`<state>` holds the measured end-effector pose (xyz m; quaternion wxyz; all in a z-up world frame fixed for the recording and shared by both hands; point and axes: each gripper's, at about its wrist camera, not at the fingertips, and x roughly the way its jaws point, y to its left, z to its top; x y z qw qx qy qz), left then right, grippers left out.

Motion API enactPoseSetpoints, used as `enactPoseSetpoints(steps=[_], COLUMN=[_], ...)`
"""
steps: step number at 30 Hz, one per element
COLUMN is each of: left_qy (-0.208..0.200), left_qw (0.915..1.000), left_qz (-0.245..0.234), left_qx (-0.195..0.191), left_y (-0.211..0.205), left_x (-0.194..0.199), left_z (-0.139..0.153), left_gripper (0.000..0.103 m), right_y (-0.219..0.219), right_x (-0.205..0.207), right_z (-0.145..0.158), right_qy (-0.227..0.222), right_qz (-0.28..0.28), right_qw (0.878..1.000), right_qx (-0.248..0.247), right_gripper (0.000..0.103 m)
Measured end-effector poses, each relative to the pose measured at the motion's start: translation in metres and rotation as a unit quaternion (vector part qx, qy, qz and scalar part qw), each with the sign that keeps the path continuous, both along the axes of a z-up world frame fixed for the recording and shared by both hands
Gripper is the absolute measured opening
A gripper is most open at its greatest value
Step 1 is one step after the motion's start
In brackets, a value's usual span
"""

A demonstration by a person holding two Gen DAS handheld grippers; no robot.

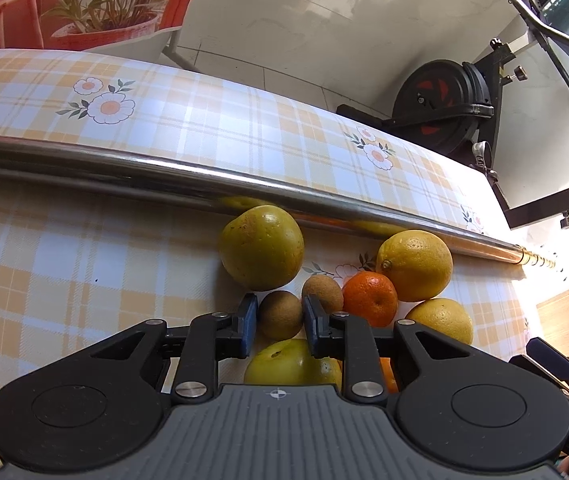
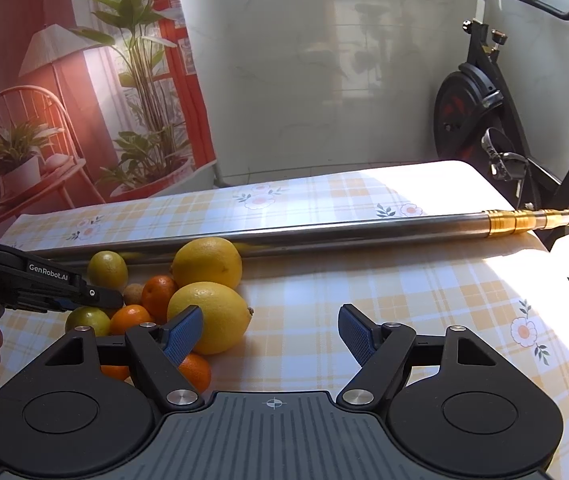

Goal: Organize fruits
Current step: 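Close the left tool on a brown kiwi while the right tool grasps a large lemon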

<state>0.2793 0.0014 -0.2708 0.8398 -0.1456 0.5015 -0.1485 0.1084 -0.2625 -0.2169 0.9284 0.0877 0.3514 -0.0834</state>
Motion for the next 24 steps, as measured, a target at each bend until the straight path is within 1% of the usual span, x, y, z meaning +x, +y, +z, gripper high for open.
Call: enactPoseSetpoints(steps=[5,10,13,15,18,20,24], left_qy=[-0.019,-0.044,-0.056,-0.059,-0.065,-0.068,-0.079], left_qw=[0.9994,0.9984,0.9979,0.9979,0.9977,0.9976,0.9968], left_qz=[-0.020,-0.018,-0.016,-0.016,-0.016,-0.013,-0.012], left_qx=[0.024,0.031,0.028,0.019,0.008,0.003,0.000], left_y=[-0.003,0.005,0.012,0.015,0.019,0.021,0.026], left_x=[-0.010,-0.020,-0.025,-0.028,-0.032,-0.034,-0.040], left_z=[0.006,0.013,0.019,0.022,0.026,0.027,0.032], left_gripper=[0.026,0.026,0.026,0.026,0.026,0.026,0.026], right_y=[0.000,0.000,0.002,0.003,0.003,0.003,0.008], right_x=[0.001,0.005,0.009,0.011,0.018,0.026,0.038], right_z=[-0.001,-0.004,-0.006,-0.007,-0.011,-0.016,-0.026], right_qy=[0.000,0.000,-0.001,-0.003,-0.004,0.001,0.013], right_qz=[0.005,0.015,0.022,0.028,0.039,0.049,0.057], right_qw=[1.000,1.000,1.000,1.000,0.999,0.998,0.998], right_qx=[-0.001,0.007,0.008,0.009,0.018,0.032,0.038], right_gripper=[0.072,0.072,0.073,0.073,0.078,0.078,0.078])
